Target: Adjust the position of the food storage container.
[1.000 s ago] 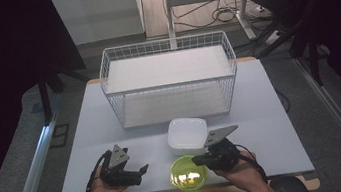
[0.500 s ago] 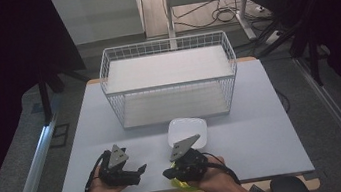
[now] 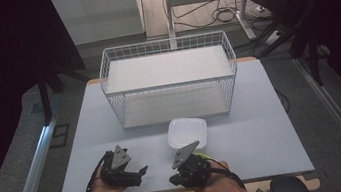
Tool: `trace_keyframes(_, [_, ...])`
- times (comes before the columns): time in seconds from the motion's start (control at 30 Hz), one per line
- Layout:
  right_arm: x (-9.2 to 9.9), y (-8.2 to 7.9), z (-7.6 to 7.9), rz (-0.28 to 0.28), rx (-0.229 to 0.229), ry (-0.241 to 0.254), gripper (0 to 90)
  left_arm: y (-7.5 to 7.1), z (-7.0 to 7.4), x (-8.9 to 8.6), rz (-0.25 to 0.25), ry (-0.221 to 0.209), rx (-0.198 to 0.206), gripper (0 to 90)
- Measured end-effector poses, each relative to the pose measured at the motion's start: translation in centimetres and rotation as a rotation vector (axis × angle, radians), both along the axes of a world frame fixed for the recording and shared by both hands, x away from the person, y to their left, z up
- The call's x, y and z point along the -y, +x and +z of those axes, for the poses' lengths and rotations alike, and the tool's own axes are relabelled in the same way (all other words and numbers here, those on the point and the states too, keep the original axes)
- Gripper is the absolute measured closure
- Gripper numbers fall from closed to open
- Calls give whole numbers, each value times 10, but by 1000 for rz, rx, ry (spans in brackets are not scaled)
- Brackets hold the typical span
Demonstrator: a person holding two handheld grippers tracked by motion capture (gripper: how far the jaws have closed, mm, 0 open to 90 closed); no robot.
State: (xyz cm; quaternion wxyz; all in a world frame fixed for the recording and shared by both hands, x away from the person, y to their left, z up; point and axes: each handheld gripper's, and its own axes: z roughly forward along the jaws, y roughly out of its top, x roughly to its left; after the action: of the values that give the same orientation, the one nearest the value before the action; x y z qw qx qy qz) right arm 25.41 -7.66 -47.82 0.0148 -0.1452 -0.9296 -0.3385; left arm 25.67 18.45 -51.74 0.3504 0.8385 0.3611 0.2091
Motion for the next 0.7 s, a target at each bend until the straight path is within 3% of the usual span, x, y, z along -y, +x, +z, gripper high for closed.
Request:
trace_keyframes(0.23, [26, 2, 1, -64, -17, 8, 889, 1, -1, 0, -4, 6, 2, 88])
trace_keyframes(0.33, [44, 6, 2, -107, 7, 7, 886, 1, -1, 1, -2, 3, -1, 88])
trace_keyframes(0.7, [92, 21, 3, -257, 23, 16, 880, 1, -2, 1, -1, 16, -1, 88])
